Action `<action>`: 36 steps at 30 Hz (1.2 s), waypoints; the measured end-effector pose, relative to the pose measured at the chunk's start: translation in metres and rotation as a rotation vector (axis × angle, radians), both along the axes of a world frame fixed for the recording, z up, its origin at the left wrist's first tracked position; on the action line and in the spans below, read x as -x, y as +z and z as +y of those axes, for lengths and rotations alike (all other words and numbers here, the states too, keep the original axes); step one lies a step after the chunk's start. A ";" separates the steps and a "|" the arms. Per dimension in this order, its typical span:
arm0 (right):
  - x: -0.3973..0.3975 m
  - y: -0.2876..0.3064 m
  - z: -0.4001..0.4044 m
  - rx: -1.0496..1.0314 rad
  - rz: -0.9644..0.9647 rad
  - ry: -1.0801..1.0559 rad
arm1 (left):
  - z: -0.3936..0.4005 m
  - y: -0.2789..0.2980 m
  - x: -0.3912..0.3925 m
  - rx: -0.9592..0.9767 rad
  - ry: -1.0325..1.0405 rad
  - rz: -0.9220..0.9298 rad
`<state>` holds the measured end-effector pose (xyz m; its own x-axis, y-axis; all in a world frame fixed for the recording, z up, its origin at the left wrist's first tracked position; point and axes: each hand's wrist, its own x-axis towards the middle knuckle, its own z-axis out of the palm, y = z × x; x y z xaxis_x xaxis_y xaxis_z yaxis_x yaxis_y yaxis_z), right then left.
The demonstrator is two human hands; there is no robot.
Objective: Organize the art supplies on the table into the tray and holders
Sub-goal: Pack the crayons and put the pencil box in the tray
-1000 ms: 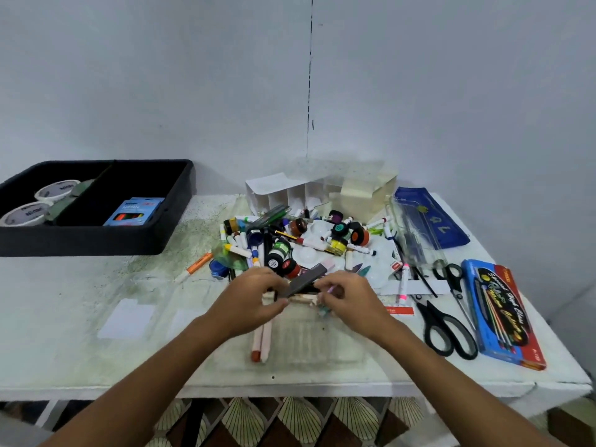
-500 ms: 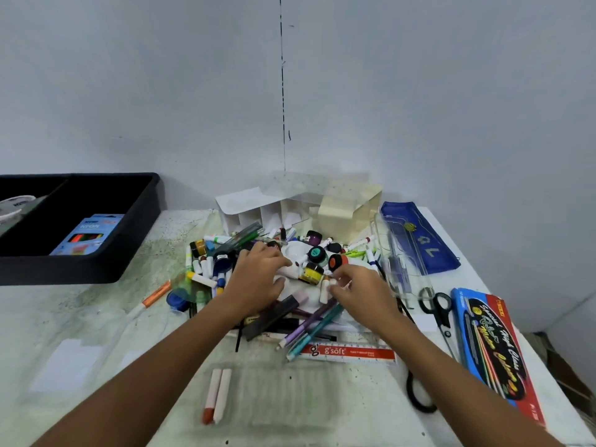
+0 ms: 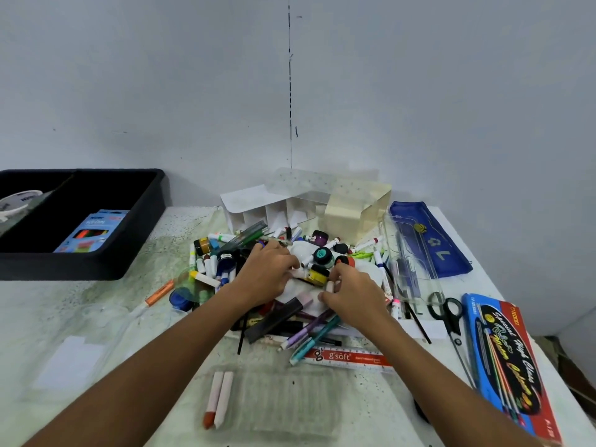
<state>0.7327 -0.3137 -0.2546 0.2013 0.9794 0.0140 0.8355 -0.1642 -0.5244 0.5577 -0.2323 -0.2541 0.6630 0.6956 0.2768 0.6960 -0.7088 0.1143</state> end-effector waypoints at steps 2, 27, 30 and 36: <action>-0.001 0.002 0.000 0.005 0.048 -0.034 | 0.002 0.001 0.002 -0.002 -0.022 -0.017; 0.040 0.027 -0.045 0.053 0.761 0.331 | -0.100 0.011 0.099 0.958 0.204 -0.677; 0.056 0.021 -0.046 0.123 0.753 0.318 | -0.109 0.005 0.105 0.919 0.194 -0.626; 0.072 0.013 -0.052 0.196 0.616 0.401 | -0.118 -0.007 0.113 0.857 0.185 -0.556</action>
<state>0.6603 -0.3661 -0.2414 -0.2559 0.9521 -0.1673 0.4165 -0.0476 -0.9079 0.4449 -0.3506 -0.2606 0.4559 0.8813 -0.1243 0.4805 -0.1261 0.8679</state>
